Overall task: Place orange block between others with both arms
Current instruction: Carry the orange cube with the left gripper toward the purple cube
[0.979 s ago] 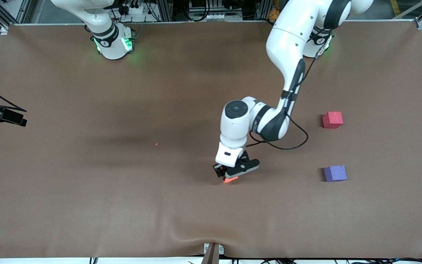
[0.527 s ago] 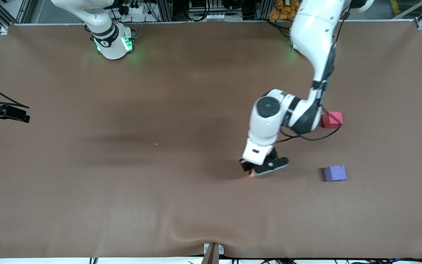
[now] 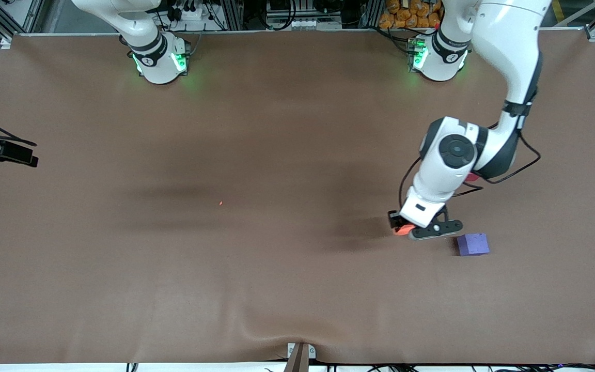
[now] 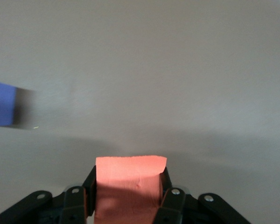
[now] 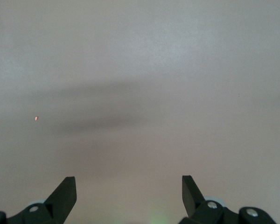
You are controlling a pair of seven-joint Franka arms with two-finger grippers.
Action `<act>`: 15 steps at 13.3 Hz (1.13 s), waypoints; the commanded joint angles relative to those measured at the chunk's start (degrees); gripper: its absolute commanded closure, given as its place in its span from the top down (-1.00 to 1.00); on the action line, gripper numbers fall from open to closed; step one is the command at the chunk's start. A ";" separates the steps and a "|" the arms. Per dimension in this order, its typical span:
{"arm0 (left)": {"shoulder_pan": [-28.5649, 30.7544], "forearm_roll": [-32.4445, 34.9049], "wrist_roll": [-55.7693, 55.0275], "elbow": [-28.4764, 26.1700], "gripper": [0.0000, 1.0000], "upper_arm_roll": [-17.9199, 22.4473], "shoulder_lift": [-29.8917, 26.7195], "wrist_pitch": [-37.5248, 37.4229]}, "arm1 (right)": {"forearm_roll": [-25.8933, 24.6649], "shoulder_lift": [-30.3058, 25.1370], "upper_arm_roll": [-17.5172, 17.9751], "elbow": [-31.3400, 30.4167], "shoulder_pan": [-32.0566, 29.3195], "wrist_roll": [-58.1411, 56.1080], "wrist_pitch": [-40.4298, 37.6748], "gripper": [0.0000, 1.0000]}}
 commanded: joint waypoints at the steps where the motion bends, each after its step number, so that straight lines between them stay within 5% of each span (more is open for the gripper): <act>1: 4.27 -0.23 8.02 -6.03 -1.00 -1.29 -4.98 -2.17 | 0.58 -1.02 0.34 0.18 -0.52 -0.35 -0.86 1.00; 8: 20.88 -3.04 27.91 -7.17 -1.00 -7.44 -6.05 -9.74 | 0.41 -0.50 0.25 0.10 -0.26 -0.35 0.19 1.00; 15: 25.11 -5.42 27.92 -9.72 -1.00 -7.53 -4.73 -9.65 | 0.58 -3.74 1.91 -8.77 0.62 -0.88 7.75 1.00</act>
